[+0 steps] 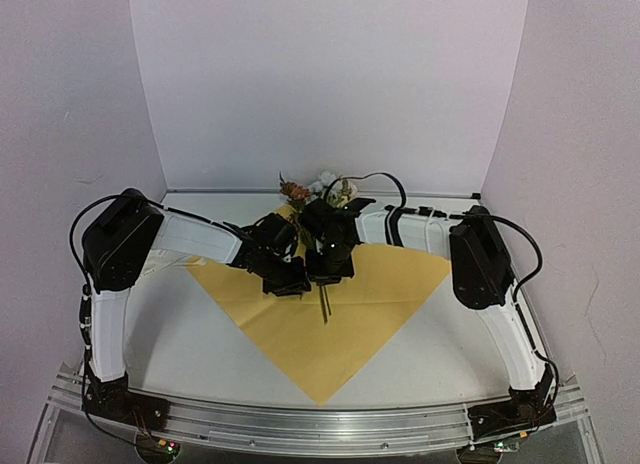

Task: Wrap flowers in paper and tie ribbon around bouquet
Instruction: Adjust the fake flower on the flattened wrapping paper.

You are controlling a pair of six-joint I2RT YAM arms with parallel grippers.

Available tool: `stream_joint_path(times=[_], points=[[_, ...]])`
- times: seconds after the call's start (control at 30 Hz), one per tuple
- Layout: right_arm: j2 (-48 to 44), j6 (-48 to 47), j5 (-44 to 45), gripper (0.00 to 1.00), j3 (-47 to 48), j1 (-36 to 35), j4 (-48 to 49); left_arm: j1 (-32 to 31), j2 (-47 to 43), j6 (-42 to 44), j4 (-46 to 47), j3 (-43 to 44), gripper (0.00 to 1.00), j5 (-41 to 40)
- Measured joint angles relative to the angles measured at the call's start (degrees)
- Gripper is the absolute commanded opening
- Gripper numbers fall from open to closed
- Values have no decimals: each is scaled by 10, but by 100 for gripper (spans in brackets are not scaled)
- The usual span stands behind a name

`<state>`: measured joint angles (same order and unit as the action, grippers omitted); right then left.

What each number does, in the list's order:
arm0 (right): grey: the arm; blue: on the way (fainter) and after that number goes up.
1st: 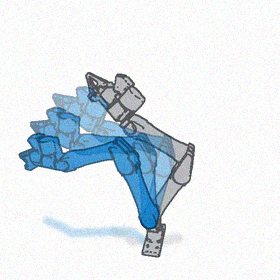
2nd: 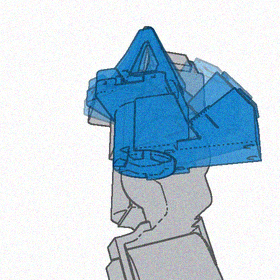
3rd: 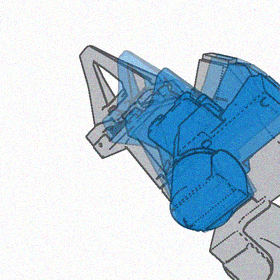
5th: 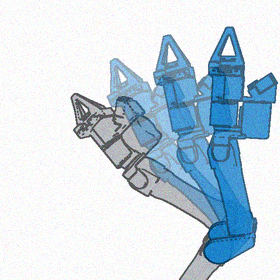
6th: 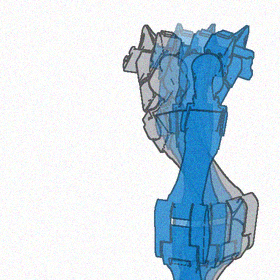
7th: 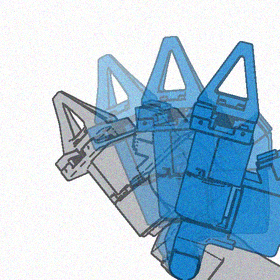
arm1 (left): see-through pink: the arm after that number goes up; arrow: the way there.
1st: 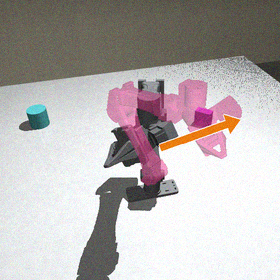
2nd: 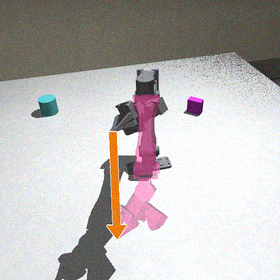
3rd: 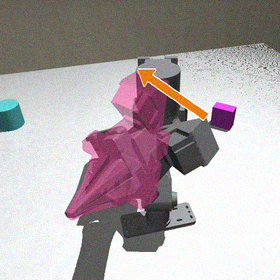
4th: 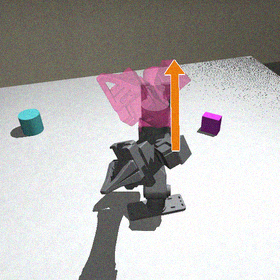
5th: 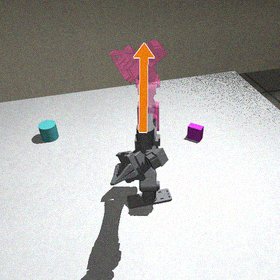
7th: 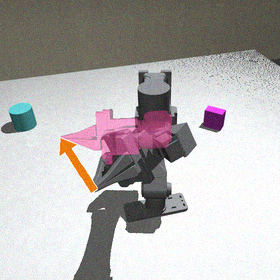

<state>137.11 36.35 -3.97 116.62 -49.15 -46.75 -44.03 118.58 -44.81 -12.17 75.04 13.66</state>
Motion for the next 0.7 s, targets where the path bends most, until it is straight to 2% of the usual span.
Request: stream_joint_path(times=[0.33, 0.7], points=[[-61, 6, -3, 0, -16, -1, 10, -11, 0, 6, -19, 7, 18, -41], [-59, 14, 17, 0, -21, 8, 29, -13, 0, 15, -24, 7, 9, -51]])
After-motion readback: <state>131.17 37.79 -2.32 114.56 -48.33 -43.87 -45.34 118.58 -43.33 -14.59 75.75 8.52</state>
